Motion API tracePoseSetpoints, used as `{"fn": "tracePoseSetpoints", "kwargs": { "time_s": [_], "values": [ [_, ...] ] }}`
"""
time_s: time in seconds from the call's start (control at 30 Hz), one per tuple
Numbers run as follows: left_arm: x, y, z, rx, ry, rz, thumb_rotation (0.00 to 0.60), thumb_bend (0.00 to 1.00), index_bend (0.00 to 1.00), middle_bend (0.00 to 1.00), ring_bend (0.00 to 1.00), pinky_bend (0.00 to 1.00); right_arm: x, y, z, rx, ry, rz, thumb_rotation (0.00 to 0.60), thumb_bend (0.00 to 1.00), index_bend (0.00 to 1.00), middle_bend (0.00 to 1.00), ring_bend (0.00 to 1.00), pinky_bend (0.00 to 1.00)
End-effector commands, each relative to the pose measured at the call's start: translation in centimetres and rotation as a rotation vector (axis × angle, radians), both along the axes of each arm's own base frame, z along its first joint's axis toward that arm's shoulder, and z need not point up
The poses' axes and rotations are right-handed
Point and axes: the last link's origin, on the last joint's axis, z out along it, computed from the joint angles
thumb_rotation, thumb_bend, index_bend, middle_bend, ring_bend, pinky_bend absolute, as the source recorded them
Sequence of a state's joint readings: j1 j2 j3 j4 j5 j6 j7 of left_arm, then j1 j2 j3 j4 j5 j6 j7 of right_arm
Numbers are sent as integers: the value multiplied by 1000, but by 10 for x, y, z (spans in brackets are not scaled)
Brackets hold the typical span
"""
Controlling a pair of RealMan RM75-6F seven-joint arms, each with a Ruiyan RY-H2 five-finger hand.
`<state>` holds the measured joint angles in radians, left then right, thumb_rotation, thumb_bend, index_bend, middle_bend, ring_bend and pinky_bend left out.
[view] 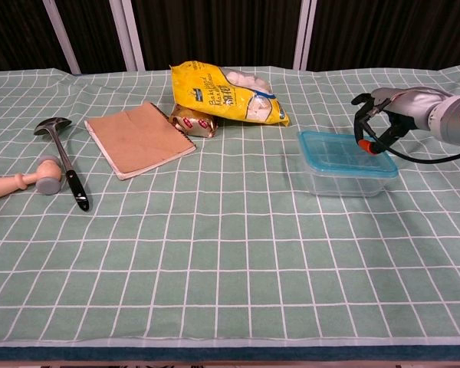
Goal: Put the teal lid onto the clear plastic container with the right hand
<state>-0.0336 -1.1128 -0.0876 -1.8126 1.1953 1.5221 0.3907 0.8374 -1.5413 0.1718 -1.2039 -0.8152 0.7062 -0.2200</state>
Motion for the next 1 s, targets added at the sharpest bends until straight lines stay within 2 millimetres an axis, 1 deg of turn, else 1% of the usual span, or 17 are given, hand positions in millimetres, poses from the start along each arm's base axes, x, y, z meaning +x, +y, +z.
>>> {"fn": "tracePoseSetpoints", "kwargs": {
  "time_s": [0.03, 0.13, 0.23, 0.43, 0.6, 0.7, 0.77, 0.87, 1.0],
  "values": [
    [0, 0, 0, 0, 0, 0, 600, 326, 59, 0, 0, 0, 0, 0, -2, 5, 4, -3, 600, 511, 693, 0, 0, 0],
    [0, 0, 0, 1, 0, -1, 600, 327, 59, 0, 0, 0, 0, 0, -3, 8, 8, -4, 600, 510, 693, 0, 0, 0],
    [0, 0, 1, 1, 0, -2, 600, 327, 59, 0, 0, 0, 4, -2, 1, -9, -13, -5, 600, 510, 693, 0, 0, 0],
    [0, 0, 1, 0, -1, -2, 600, 327, 59, 0, 0, 0, 17, -6, 18, -67, -75, 21, 600, 511, 693, 0, 0, 0],
    [0, 0, 1, 0, -1, -3, 600, 326, 59, 0, 0, 0, 30, -2, 33, -99, -150, 59, 600, 511, 693, 0, 0, 0],
    [0, 0, 1, 0, -1, -3, 600, 327, 59, 0, 0, 0, 33, 2, 37, -104, -155, 84, 600, 511, 693, 0, 0, 0],
    [0, 0, 1, -1, -2, -4, 600, 327, 59, 0, 0, 0, 35, 10, 38, -94, -155, 102, 600, 511, 693, 0, 0, 0],
    [1, 0, 1, -3, -2, -5, 600, 327, 59, 0, 0, 0, 37, 22, 36, -72, -146, 127, 600, 511, 693, 0, 0, 0],
    [1, 0, 1, -2, -4, -6, 600, 326, 59, 0, 0, 0, 42, 38, 29, -55, -143, 166, 600, 511, 693, 0, 0, 0]
  ]
}}
